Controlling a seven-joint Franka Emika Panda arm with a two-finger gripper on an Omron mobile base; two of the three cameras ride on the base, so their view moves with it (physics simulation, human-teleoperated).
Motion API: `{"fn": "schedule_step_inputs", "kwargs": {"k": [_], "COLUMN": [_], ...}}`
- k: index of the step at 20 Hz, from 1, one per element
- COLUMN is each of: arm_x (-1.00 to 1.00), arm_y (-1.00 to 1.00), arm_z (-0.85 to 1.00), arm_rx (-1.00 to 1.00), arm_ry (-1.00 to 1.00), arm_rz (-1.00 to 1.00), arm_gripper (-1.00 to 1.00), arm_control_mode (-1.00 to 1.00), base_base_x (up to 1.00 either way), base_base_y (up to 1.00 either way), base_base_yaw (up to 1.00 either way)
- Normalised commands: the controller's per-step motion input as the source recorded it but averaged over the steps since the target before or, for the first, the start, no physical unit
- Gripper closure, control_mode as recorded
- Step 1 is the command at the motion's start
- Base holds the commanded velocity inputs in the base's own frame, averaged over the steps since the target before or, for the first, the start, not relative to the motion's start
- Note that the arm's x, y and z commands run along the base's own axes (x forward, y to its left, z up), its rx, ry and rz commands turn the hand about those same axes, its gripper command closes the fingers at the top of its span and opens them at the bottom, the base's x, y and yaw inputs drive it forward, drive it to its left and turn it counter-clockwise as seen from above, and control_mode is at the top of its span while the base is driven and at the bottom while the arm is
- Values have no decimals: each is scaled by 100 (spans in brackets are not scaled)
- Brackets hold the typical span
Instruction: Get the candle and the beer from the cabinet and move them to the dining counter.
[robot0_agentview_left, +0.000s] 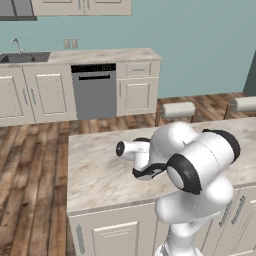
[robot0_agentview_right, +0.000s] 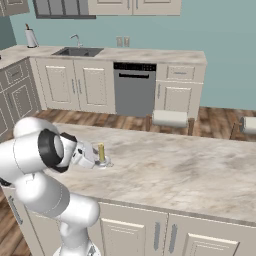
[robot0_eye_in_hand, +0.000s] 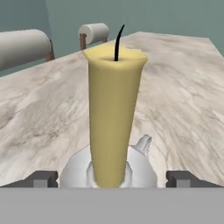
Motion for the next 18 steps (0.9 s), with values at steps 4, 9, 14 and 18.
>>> {"fn": "schedule_step_inputs", "kwargs": {"k": [4,9,14,18], "arm_x": [-15,-21,-42,-54], "arm_y": [37,8,-20,-26], "arm_z": [0,7,31,31], "arm_rx": [0,1,0,0], "arm_ry": [-5,0,0,0], "arm_rz": [-6,0,15,35], "arm_gripper": [-100,-100,-100,-100], "arm_control_mode": [-100,-100,-100,-100], "base_base_x": [0,0,0,0], "base_base_y": [0,0,0,0], "base_base_yaw": [0,0,0,0]}}
